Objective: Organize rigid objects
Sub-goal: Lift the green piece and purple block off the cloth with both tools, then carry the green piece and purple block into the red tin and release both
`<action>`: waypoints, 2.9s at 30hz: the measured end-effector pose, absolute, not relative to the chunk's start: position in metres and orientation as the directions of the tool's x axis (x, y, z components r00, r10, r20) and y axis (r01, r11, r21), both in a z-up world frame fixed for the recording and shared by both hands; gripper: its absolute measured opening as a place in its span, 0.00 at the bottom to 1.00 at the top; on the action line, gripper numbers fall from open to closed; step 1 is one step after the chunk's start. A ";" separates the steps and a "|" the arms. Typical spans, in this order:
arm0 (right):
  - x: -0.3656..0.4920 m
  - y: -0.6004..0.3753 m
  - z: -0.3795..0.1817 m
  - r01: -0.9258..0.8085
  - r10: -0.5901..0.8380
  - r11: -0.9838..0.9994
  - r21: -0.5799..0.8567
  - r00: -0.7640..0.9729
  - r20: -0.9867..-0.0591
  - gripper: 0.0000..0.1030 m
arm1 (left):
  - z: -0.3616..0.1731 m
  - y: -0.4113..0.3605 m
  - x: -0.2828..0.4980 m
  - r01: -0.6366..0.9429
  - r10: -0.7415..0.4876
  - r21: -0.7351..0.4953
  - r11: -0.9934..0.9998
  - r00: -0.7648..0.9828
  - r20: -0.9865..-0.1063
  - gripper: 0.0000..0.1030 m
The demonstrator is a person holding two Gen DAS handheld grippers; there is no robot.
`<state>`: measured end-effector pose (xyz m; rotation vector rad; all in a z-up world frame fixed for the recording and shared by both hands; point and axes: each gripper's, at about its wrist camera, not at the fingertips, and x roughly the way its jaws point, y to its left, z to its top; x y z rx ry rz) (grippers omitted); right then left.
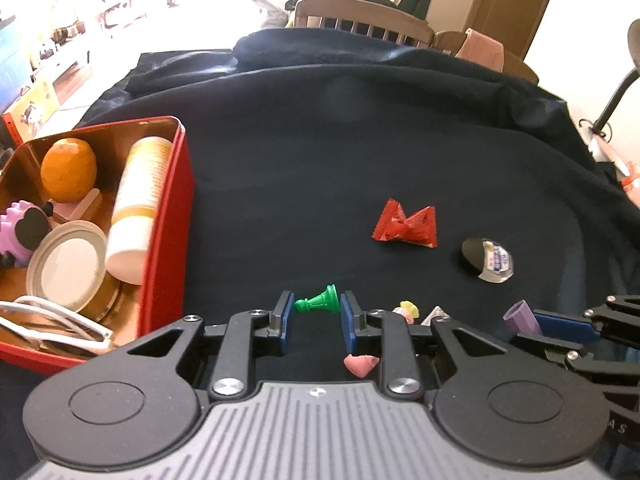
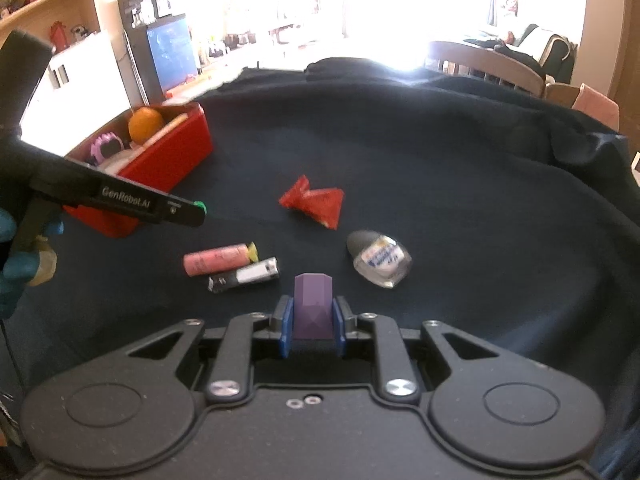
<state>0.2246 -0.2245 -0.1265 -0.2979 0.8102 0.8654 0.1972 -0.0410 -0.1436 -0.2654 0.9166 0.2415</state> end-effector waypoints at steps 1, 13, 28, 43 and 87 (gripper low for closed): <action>0.224 -0.224 -0.123 -0.772 0.564 0.630 0.081 0.383 -0.731 0.19 | -0.140 -0.040 0.195 -0.314 0.092 -0.123 0.941 0.591 -0.801 0.23; 0.207 -0.200 -0.073 -0.799 0.613 0.599 0.054 0.414 -0.674 0.19 | -0.099 -0.016 0.171 -0.311 0.088 -0.157 0.937 0.649 -0.756 0.23; 0.179 -0.119 -0.043 -0.845 0.665 0.534 0.028 0.400 -0.630 0.19 | -0.061 0.063 0.141 -0.339 0.135 -0.160 0.927 0.701 -0.701 0.23; 0.160 -0.033 -0.052 -0.848 0.649 0.530 0.032 0.381 -0.659 0.19 | -0.061 0.161 0.127 -0.369 0.170 -0.137 0.919 0.687 -0.707 0.23; 0.180 0.079 -0.112 -0.839 0.509 0.540 -0.071 0.392 -0.767 0.26 | -0.128 0.200 0.176 -0.254 0.094 -0.074 0.964 0.591 -0.801 0.24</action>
